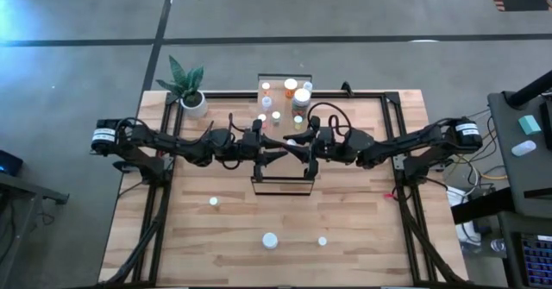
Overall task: Pick and place medicine bottles onto shelf by color
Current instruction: Put the red pill bottle on the shelf
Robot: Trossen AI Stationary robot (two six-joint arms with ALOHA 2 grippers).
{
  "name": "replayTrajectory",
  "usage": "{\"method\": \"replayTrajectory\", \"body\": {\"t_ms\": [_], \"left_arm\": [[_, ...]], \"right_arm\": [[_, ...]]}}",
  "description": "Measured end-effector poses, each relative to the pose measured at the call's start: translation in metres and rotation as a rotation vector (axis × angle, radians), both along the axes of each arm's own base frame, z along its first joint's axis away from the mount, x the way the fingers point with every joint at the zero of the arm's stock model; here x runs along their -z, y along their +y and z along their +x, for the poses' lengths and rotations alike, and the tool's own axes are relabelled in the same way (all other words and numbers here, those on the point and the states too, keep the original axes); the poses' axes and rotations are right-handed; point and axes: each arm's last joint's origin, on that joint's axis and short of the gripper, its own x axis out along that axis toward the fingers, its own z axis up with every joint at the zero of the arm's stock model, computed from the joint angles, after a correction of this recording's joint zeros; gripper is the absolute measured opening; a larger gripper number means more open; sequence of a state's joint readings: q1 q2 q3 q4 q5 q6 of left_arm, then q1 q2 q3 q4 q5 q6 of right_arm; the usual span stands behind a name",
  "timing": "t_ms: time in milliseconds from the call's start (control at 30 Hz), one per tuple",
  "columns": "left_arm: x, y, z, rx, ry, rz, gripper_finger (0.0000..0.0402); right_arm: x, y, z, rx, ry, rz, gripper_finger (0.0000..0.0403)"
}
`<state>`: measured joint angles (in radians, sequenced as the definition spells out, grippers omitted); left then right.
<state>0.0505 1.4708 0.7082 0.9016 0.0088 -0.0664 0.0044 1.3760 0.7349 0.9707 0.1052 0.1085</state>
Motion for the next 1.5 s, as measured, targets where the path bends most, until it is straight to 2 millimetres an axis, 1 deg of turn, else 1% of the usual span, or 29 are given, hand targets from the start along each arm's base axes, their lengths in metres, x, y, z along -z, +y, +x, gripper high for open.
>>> {"method": "replayTrajectory", "body": {"t_ms": [100,300,500,733,933,1067,1200,1300,1367,1500], "left_arm": [[0.000,0.000,0.000,0.000,-0.001,-0.005,0.0082],[0.000,0.000,0.000,-0.006,0.002,-0.008,0.0099],[0.001,0.000,0.000,-0.009,0.009,-0.011,0.0141],[0.000,0.000,-0.005,-0.014,0.076,-0.014,0.0192],[-0.005,0.000,-0.013,-0.028,0.129,-0.015,0.0217],[-0.002,0.002,-0.020,-0.084,0.172,-0.012,0.0222],[0.007,0.002,-0.031,-0.118,0.192,-0.020,0.0222],[0.019,0.003,-0.041,-0.148,0.222,-0.046,0.0222],[0.025,0.003,-0.050,-0.155,0.237,-0.048,0.0222],[0.027,0.003,-0.066,-0.188,0.219,-0.056,0.0222]], "right_arm": [[0.000,-0.001,0.000,0.003,0.001,0.002,0.0094],[0.001,-0.001,0.000,0.000,0.009,0.007,0.0109],[0.002,-0.001,0.001,0.000,0.020,0.003,0.0098],[0.000,-0.003,-0.001,0.007,0.015,-0.005,0.0109],[0.000,-0.005,-0.001,0.015,0.015,-0.009,0.0101],[-0.001,-0.007,-0.002,0.023,0.017,-0.025,0.0106],[-0.008,-0.012,-0.009,0.046,0.050,-0.045,0.0111],[-0.012,-0.018,-0.015,0.067,0.095,-0.042,0.0106],[-0.007,-0.023,-0.018,0.086,0.188,-0.039,0.0103],[0.011,-0.036,-0.020,0.147,0.358,0.013,0.0107]]}}
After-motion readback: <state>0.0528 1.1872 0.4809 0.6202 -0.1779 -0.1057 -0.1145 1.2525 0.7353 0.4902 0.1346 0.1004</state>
